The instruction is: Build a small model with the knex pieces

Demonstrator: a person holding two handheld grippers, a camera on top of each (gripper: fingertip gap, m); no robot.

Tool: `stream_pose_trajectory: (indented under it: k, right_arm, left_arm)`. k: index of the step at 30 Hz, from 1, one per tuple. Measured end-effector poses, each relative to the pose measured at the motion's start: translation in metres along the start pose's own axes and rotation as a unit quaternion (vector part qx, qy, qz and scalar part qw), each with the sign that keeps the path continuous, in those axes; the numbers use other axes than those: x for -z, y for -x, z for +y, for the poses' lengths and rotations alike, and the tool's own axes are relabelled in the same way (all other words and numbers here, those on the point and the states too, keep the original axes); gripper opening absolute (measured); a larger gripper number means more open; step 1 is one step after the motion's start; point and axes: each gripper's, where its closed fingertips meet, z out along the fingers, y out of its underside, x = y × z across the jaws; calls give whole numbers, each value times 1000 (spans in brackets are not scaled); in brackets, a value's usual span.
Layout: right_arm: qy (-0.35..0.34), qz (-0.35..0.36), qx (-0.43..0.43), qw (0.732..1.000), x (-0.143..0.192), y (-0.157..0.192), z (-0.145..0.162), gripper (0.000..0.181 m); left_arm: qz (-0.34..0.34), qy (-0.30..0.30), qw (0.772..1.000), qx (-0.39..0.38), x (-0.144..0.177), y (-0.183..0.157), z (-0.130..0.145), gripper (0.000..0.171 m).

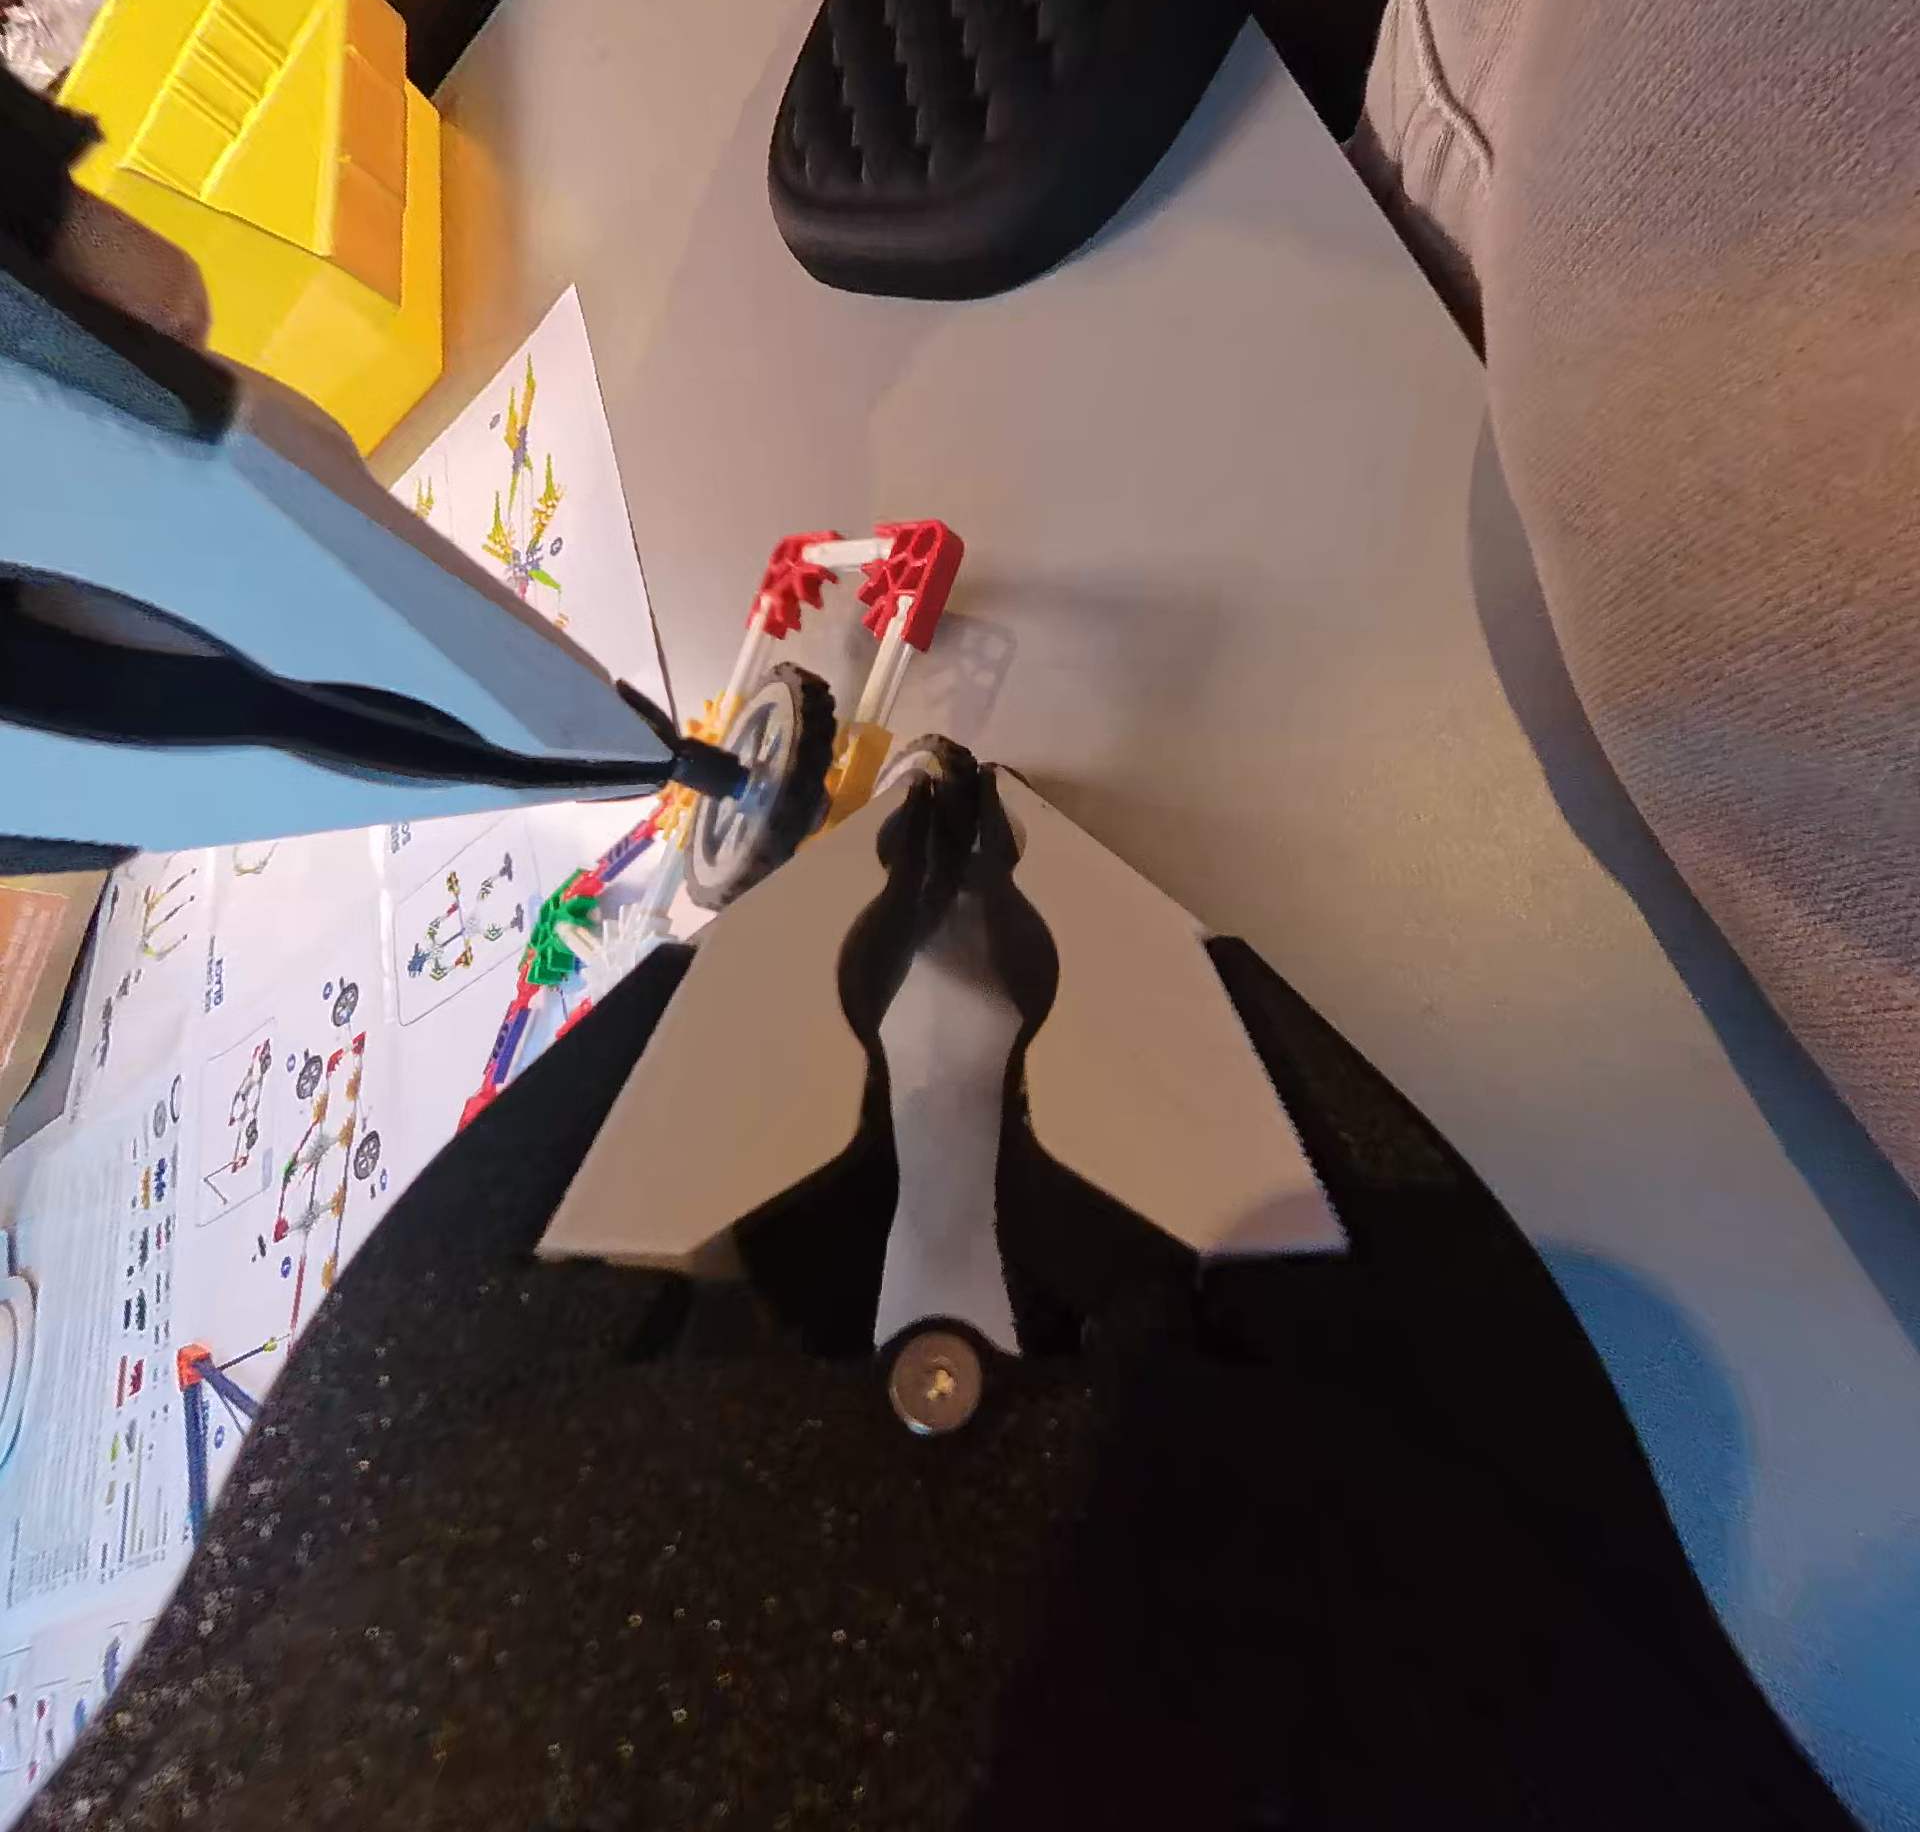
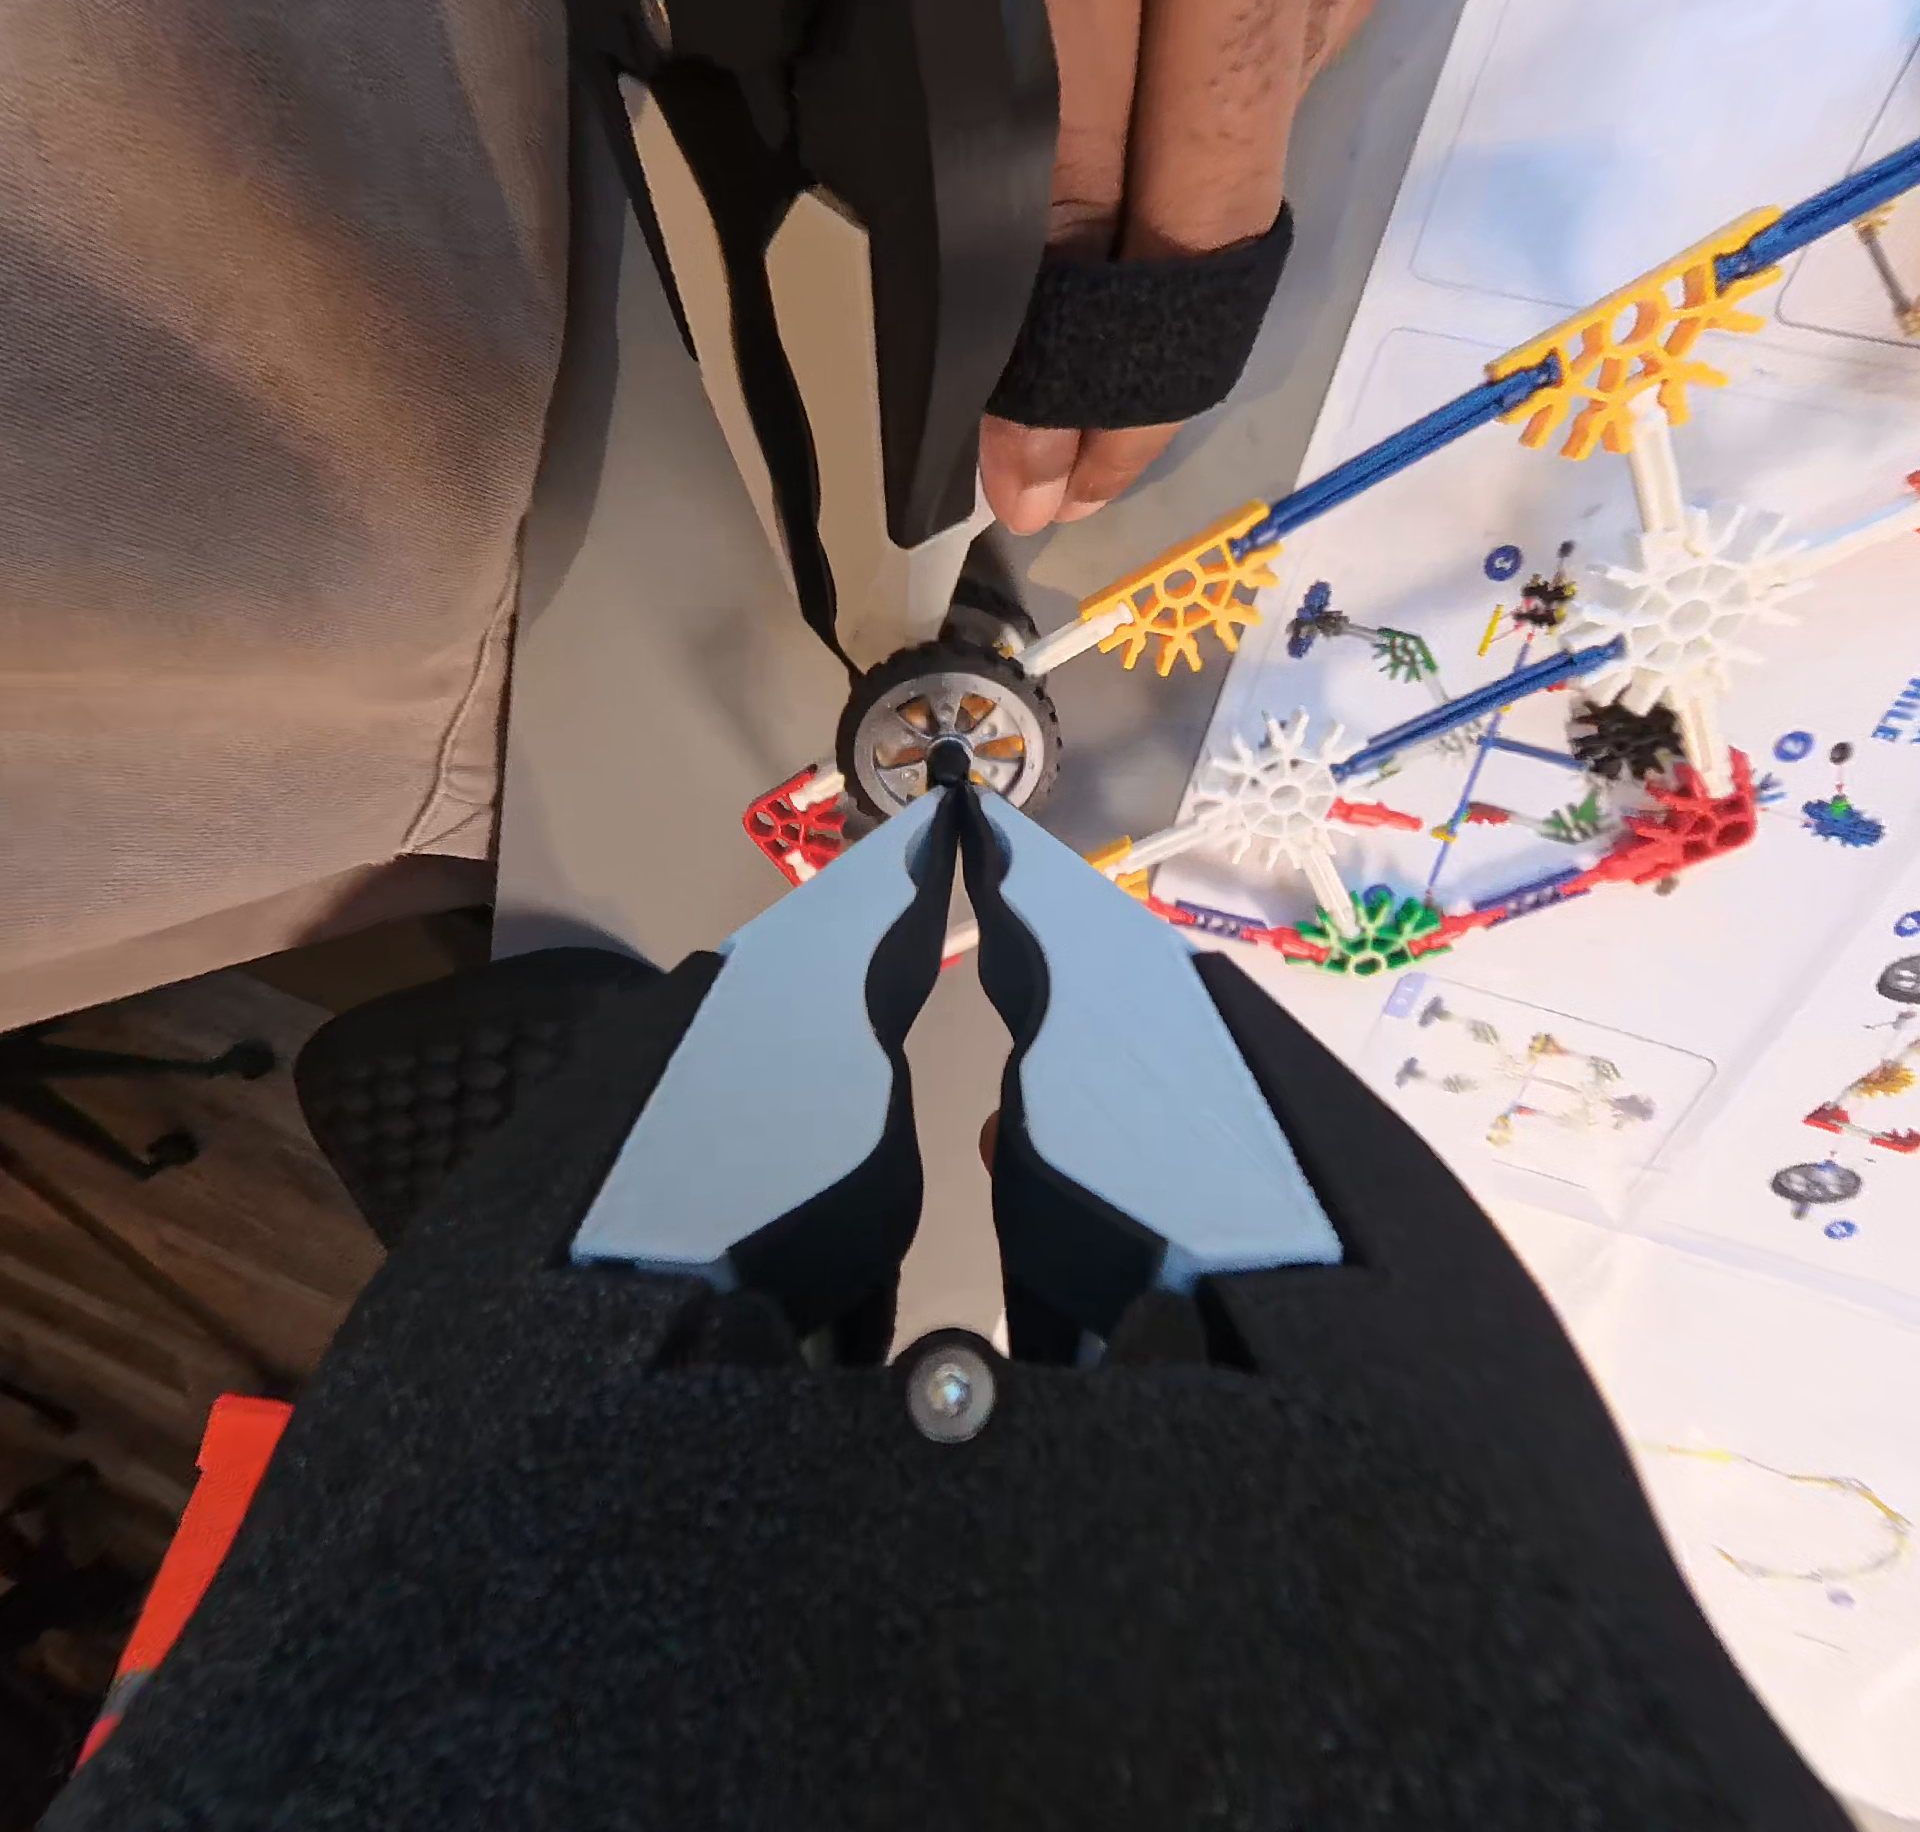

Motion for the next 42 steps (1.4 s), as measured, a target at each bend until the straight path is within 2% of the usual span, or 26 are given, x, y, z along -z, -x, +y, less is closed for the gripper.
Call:
stream_pose_trajectory:
  k: [1,3,17,19,20,21,23,25,26,28,33,36,38,42]
  right_arm:
    - [27,9,5,1000,-3,-2,9,0]
    - [-15,-6,-3,1000,-2,4,-3,0]
    - [-30,25,-10,999,-3,4,-2,0]
    - [-47,34,-15,998,-3,0,-3,0]
    - [-56,35,-19,998,-4,0,-3,0]
    - [-68,39,-24,997,-3,-2,-4,0]
    - [-87,46,-30,995,-2,-3,-5,0]
    - [-103,46,-38,993,-2,-2,-6,0]
    - [-109,48,-42,992,-2,-2,-5,0]
    - [-128,45,-52,989,-1,-1,-6,0]
    - [-175,45,-79,980,-1,0,-7,1]
    - [-200,45,-90,975,0,0,-7,5]
    - [-208,47,-88,973,-1,-1,-7,3]
    - [-215,42,-75,973,-2,1,-10,0]
  left_arm:
    - [3,0,1000,-2,0,-1,0,7]
    - [6,1,1000,-9,-1,-3,0,8]
    - [9,3,1000,-3,1,-4,3,8]
    - [29,-4,999,31,5,-5,3,8]
    - [56,-15,996,61,10,-8,2,14]
    - [90,-34,990,105,17,-11,-1,21]
    - [138,-71,969,192,31,-7,-8,25]
    - [129,-81,955,255,36,9,-7,10]
    - [131,-79,945,288,35,12,-5,11]
    - [138,-65,929,337,30,11,-1,14]
    - [114,-23,926,359,35,7,7,25]
    - [86,-16,908,411,40,11,13,28]
    - [74,-2,893,444,39,9,16,36]
    - [45,21,880,473,26,6,17,47]
